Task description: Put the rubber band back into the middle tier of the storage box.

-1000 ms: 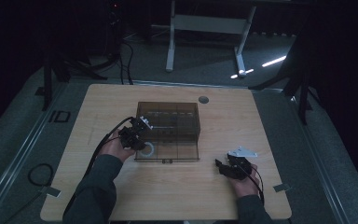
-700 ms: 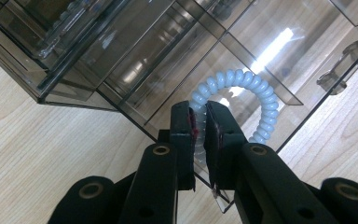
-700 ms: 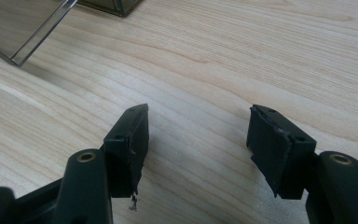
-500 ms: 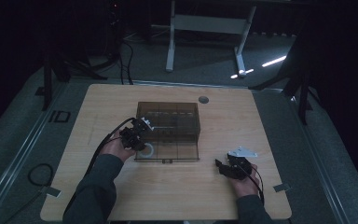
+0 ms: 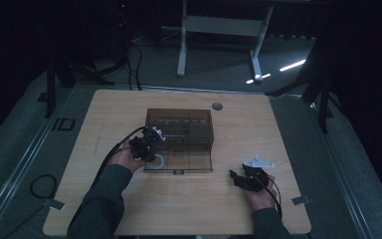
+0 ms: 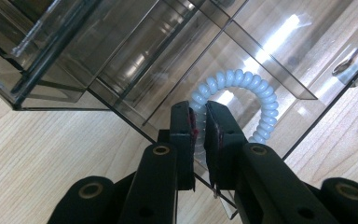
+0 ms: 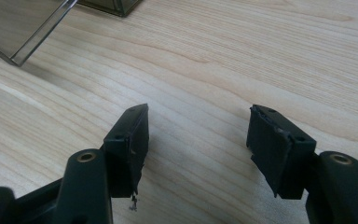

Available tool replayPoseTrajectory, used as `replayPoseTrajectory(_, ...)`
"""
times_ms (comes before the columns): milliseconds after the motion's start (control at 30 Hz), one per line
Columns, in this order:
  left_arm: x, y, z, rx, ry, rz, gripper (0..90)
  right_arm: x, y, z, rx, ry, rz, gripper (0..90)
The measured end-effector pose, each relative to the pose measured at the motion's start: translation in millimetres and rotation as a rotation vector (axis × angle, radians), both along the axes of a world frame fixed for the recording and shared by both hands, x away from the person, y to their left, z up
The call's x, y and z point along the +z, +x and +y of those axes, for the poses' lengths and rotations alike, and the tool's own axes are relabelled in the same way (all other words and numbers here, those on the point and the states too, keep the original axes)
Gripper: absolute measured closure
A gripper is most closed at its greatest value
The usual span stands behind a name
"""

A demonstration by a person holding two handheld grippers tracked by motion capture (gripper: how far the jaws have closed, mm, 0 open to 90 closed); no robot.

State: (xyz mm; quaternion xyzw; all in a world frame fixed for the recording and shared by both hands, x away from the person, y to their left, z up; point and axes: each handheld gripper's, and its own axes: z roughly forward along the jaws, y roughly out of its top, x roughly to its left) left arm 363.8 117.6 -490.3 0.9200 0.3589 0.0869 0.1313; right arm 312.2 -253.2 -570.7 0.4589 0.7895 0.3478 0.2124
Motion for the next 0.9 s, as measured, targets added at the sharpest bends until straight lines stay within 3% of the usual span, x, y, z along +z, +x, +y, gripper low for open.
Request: replayPoseTrajectory(900, -0.8, 0.2, -1.8, -0.003, 0.003, -0.001, 77.8, 0.0, 0.1, 0.0, 0.000, 0.000, 0.000, 38.5)
